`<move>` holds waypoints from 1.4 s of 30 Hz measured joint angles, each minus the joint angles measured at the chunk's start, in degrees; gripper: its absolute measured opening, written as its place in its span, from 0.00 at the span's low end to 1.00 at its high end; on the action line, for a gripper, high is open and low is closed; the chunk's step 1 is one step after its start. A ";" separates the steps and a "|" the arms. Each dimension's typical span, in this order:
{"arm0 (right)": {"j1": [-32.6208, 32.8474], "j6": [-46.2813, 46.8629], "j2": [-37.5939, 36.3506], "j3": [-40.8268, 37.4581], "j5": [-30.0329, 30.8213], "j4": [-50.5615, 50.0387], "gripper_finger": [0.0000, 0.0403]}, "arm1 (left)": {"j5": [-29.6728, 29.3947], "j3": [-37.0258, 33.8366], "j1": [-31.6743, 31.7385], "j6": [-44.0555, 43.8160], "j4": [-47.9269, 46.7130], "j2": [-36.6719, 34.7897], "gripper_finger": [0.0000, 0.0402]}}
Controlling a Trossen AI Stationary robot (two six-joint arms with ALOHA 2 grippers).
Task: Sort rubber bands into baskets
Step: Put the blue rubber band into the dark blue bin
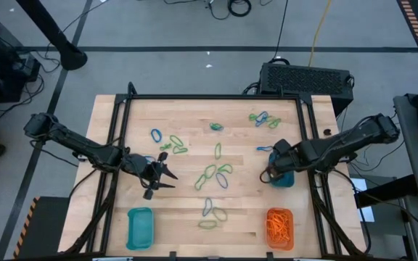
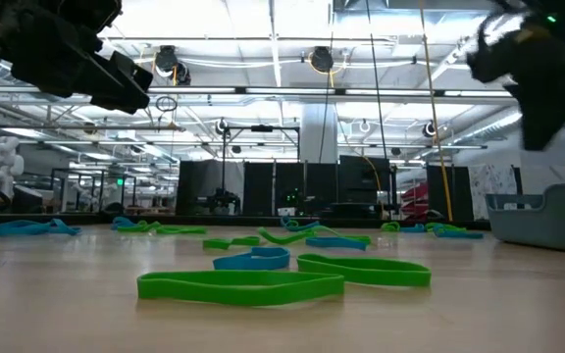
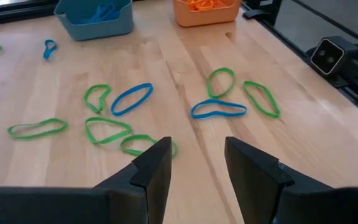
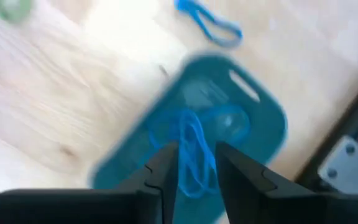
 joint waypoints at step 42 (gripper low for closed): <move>-22.36 -58.54 21.22 3.84 -3.74 62.24 0.20 | -8.37 5.82 40.77 -13.32 -36.97 7.50 0.39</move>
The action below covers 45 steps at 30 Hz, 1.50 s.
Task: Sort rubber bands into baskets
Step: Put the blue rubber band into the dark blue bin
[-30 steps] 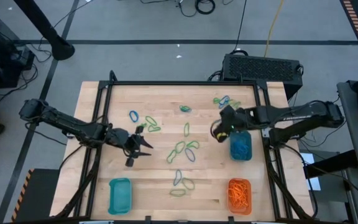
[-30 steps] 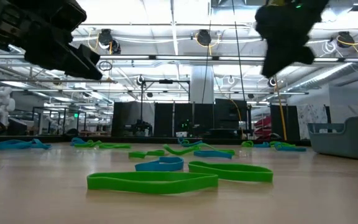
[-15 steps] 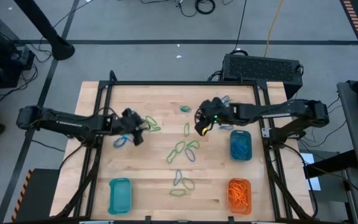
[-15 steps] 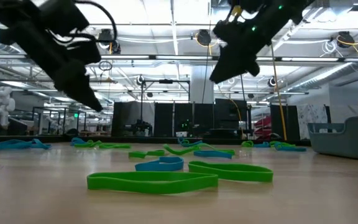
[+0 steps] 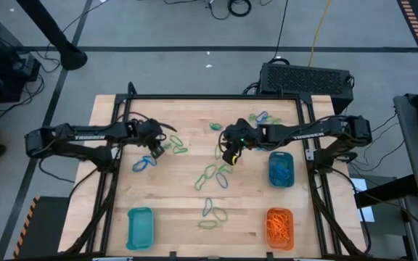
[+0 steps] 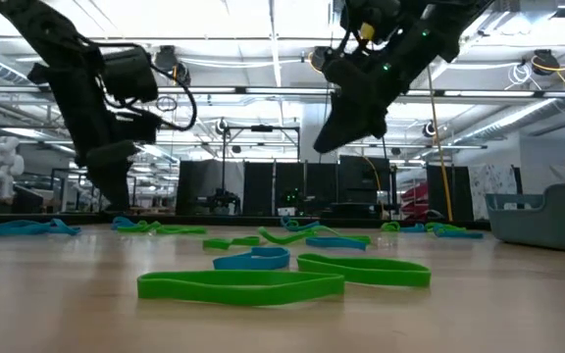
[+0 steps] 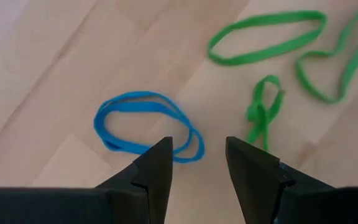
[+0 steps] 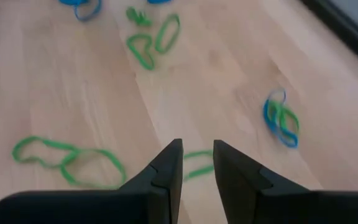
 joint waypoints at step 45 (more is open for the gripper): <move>2.20 -5.50 -0.07 0.00 0.04 6.37 0.20 | 6.31 0.09 0.90 1.91 2.87 -5.87 0.03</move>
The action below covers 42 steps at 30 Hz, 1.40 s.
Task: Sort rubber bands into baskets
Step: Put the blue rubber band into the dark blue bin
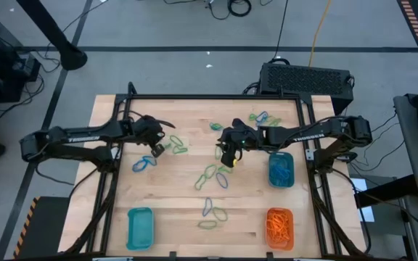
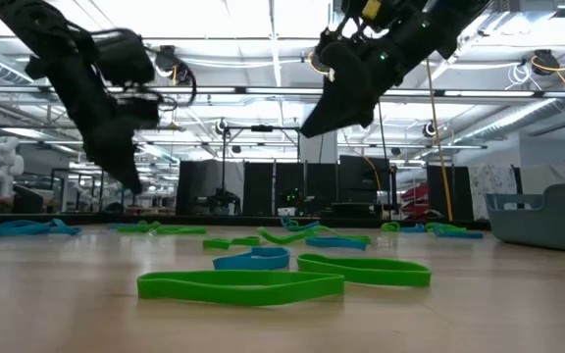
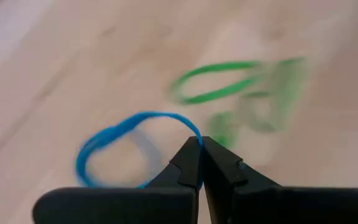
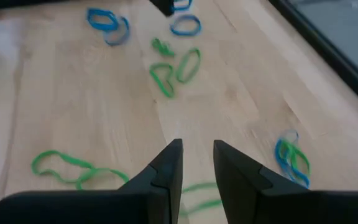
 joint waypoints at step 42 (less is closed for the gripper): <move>10.06 -35.64 23.67 18.23 -2.86 23.15 0.46 | 27.65 0.02 -20.27 -3.57 28.30 -0.02 0.03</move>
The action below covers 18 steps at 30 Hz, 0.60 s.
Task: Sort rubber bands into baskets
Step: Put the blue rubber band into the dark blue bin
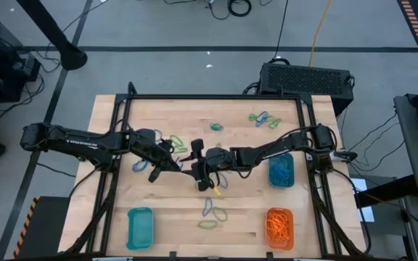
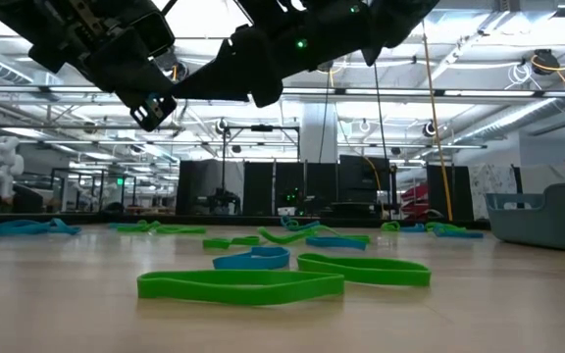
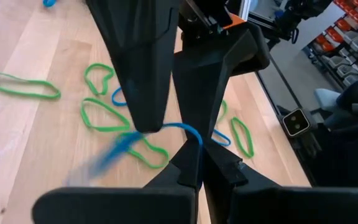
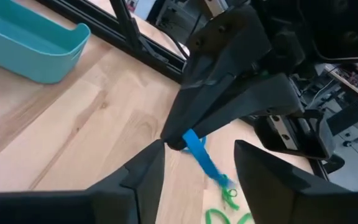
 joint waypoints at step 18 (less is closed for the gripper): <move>0.07 -2.32 0.00 -0.13 -0.46 -0.94 0.02 | 0.20 0.00 -0.09 3.04 -0.17 0.00 0.04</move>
